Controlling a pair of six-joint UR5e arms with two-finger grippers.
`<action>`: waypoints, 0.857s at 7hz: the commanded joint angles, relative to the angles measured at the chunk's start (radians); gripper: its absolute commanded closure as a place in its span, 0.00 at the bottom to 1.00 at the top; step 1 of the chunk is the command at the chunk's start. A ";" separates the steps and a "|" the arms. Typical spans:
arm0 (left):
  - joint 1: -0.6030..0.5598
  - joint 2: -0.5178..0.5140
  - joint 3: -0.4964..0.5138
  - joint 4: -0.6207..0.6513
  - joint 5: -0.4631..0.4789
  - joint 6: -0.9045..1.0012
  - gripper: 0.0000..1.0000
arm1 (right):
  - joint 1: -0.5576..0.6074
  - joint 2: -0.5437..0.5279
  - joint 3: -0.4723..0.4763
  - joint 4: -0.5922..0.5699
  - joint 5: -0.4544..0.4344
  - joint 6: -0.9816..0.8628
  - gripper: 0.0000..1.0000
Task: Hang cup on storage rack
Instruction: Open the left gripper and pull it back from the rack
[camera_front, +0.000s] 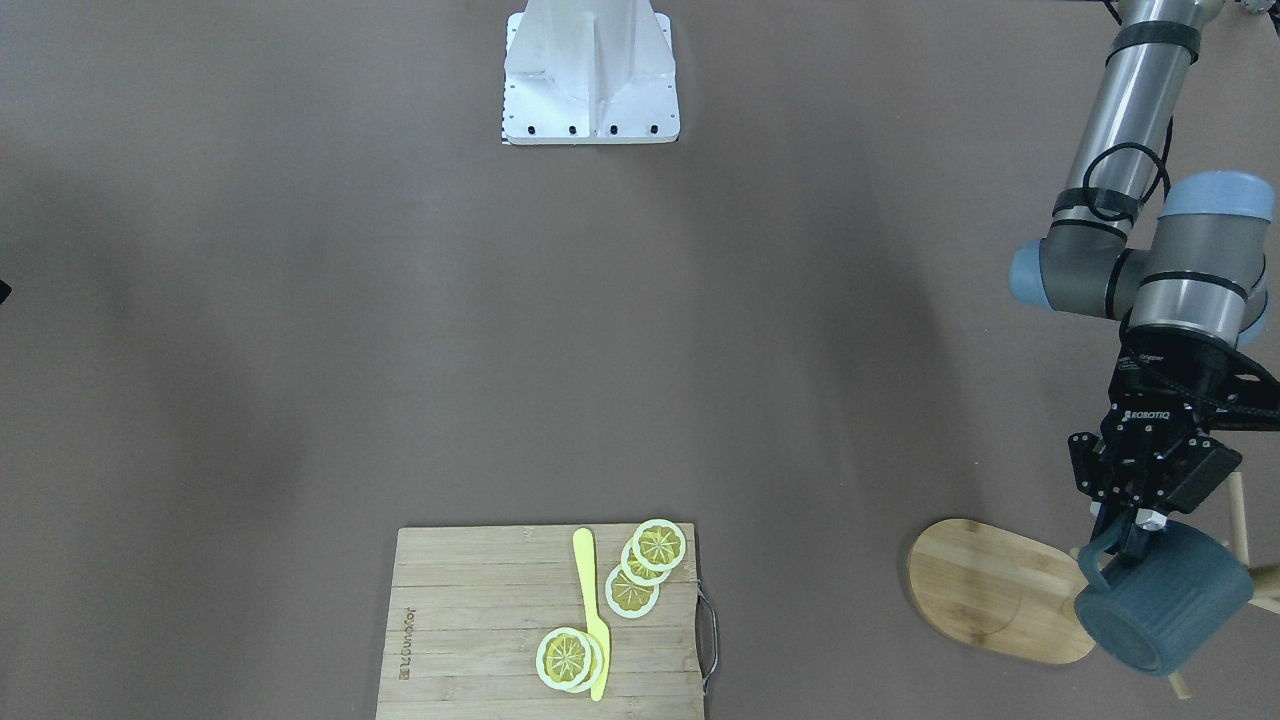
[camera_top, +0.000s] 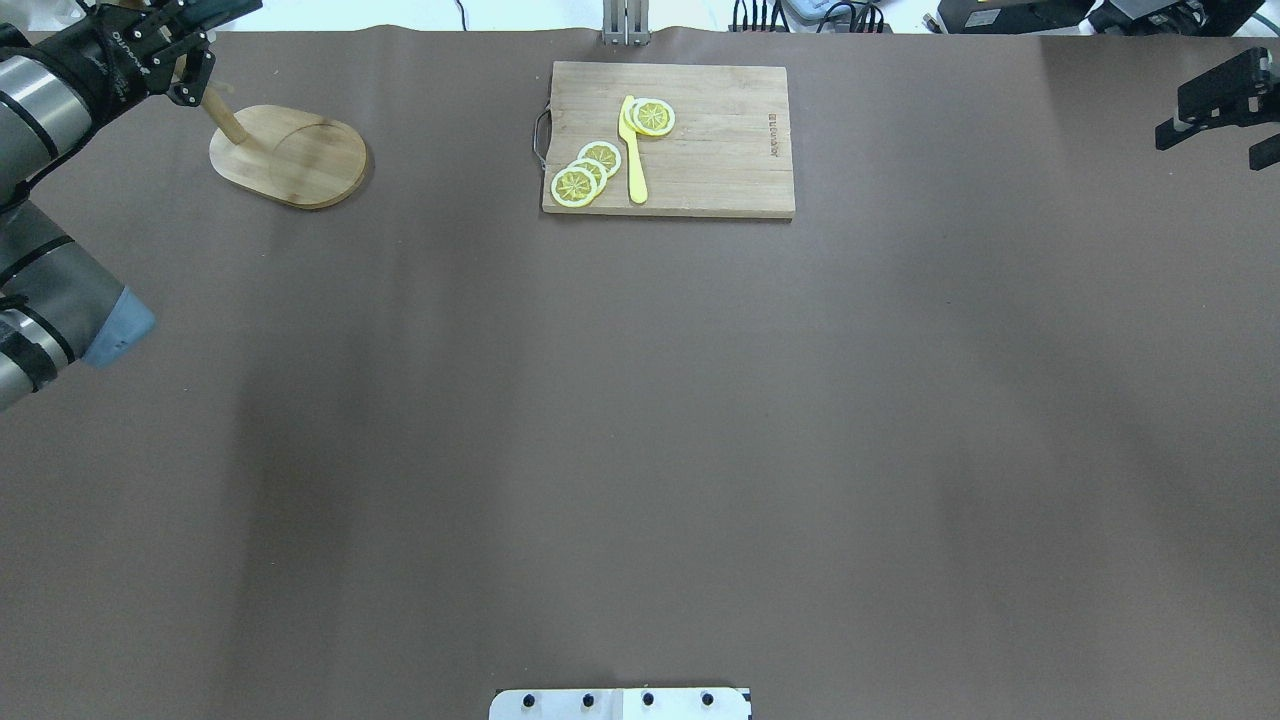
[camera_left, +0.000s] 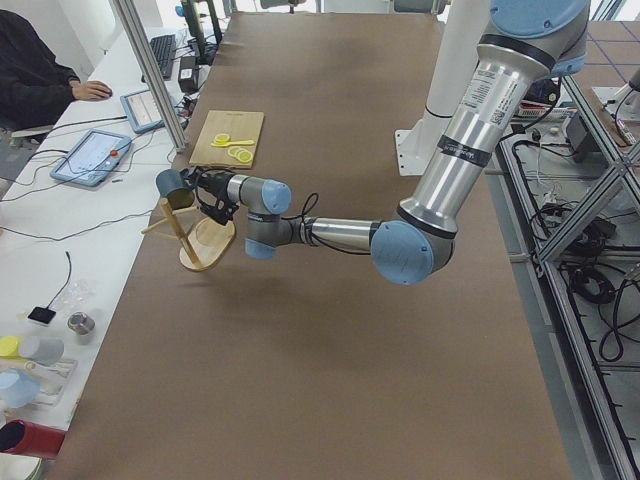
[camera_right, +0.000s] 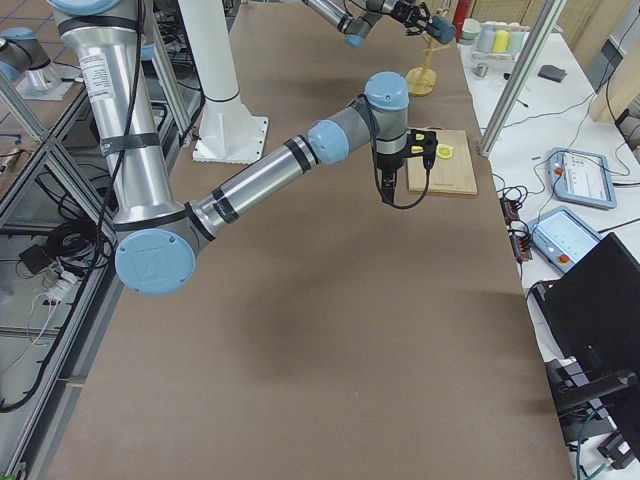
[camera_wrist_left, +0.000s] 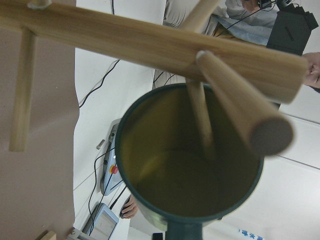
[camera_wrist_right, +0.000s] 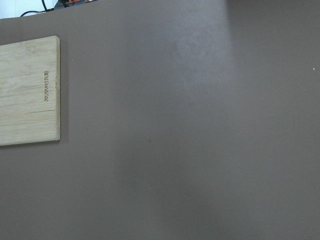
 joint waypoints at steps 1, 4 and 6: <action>-0.008 0.001 0.006 0.000 0.001 -0.015 0.91 | -0.001 0.001 0.000 0.000 0.000 0.000 0.00; -0.026 0.002 0.014 0.007 -0.002 -0.060 0.01 | -0.001 0.002 0.000 0.001 0.000 0.000 0.00; -0.030 0.002 0.016 0.007 -0.003 -0.064 0.01 | -0.001 0.004 0.000 0.001 0.000 0.000 0.00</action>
